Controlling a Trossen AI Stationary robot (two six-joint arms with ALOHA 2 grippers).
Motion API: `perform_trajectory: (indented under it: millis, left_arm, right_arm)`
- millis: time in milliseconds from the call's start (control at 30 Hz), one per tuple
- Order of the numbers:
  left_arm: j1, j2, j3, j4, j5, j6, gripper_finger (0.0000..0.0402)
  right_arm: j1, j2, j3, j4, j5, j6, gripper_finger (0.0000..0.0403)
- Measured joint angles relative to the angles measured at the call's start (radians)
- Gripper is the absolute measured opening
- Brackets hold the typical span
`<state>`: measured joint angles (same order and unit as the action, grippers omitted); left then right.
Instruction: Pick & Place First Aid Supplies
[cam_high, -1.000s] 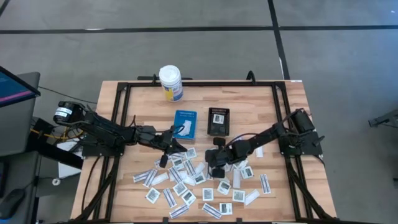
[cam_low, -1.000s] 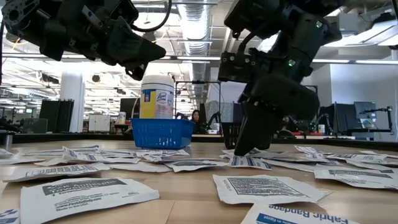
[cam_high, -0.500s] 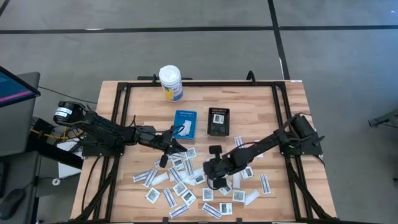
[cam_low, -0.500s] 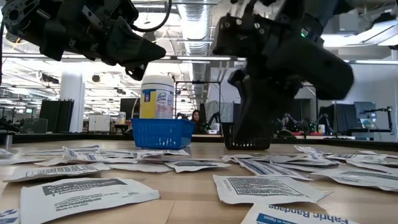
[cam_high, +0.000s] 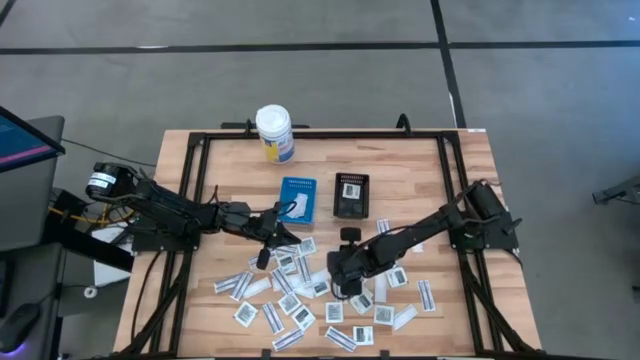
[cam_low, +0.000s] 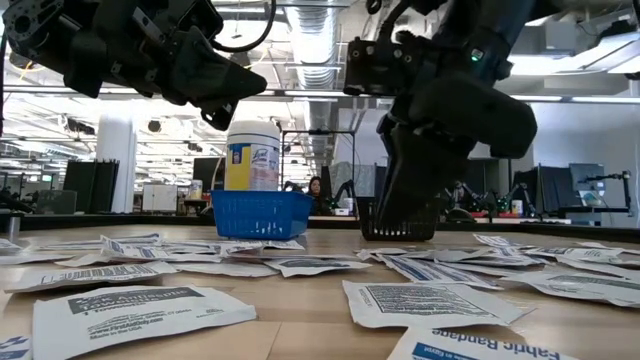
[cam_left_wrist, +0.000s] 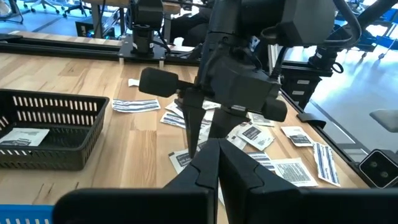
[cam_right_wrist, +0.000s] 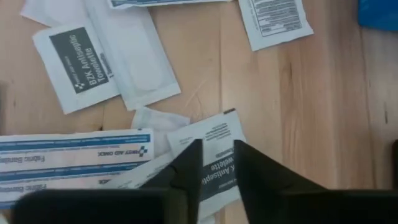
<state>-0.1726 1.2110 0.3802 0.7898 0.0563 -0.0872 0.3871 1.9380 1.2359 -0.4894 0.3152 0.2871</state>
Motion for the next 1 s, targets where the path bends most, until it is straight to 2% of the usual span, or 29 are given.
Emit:
perform_trajectory:
  millis: [167,300,467,567,700,1000]
  left_arm:
    - [0.0,0.0,0.0,0.0,0.0,0.0,0.0007]
    - [0.0,0.0,0.0,0.0,0.0,0.0,0.0007]
    - [0.0,0.0,0.0,0.0,0.0,0.0,0.0007]
    - [0.0,0.0,0.0,0.0,0.0,0.0,0.0007]
    - [0.0,0.0,0.0,0.0,0.0,0.0,0.0007]
    - [0.0,0.0,0.0,-0.004,0.0,0.0,0.0007]
  right_arm:
    - [-0.019,-0.001,-0.025,0.008,-0.009,0.014,0.0164]
    - [-0.048,-0.004,-0.079,0.027,-0.037,0.084,0.021]
    - [-0.084,-0.009,-0.104,0.038,-0.051,0.138,0.0231]
    - [-0.099,-0.009,-0.105,0.054,-0.098,0.134,0.0223]
    - [-0.11,-0.008,-0.105,0.053,-0.164,0.134,0.0191]
    - [-0.107,-0.006,-0.106,0.058,-0.175,0.122,0.0094]
